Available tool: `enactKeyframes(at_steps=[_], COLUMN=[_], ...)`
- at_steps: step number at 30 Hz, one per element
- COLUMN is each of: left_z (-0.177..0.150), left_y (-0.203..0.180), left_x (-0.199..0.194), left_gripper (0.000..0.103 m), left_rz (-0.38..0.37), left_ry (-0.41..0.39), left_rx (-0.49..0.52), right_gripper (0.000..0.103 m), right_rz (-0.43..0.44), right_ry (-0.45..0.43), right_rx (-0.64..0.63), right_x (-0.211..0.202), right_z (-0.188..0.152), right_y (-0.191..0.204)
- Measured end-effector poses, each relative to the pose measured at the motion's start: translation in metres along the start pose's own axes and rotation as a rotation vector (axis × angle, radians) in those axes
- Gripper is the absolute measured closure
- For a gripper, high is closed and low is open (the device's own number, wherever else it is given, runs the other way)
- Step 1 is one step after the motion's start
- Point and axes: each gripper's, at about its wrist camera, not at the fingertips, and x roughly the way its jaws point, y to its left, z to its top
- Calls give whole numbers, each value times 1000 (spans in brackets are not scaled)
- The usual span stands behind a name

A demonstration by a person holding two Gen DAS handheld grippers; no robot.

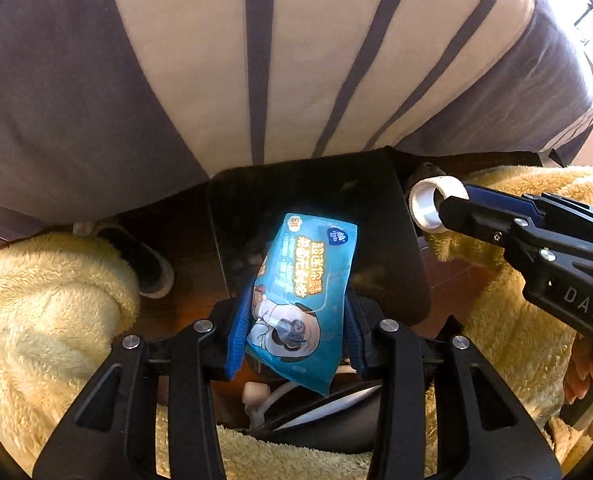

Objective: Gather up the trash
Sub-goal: 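Open both tools to drop the wipe pack and tape roll into the bin, then raise both open tools back over the remaining items on the bed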

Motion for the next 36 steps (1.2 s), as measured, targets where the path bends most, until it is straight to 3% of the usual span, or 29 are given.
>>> enactKeyframes(at_steps=[5, 6, 8, 12, 15, 20, 28, 36], left_z=[-1, 0, 1, 2, 5, 17, 63, 129], left_y=[2, 1, 3, 10, 14, 13, 14, 25], left_x=[1, -1, -3, -11, -26, -66, -147, -176], left_gripper=[57, 55, 53, 38, 24, 16, 11, 11], left_rz=[5, 5, 5, 15, 33, 77, 106, 144], left_ry=[0, -1, -5, -33, -77, -176, -376, -446], left_rx=[6, 6, -2, -23, -27, 1, 32, 32], right_gripper=[74, 70, 52, 48, 39, 17, 9, 9], right_rz=[17, 15, 12, 5, -6, -41, -114, -146], right_ry=[11, 10, 3, -26, -60, -145, -359, -435], right_rx=[16, 20, 30, 45, 51, 59, 14, -10], right_x=[5, 5, 6, -5, -17, -50, -129, -147], right_z=[8, 9, 10, 12, 14, 24, 72, 140], right_y=[-5, -7, -9, -12, -16, -23, -24, -28])
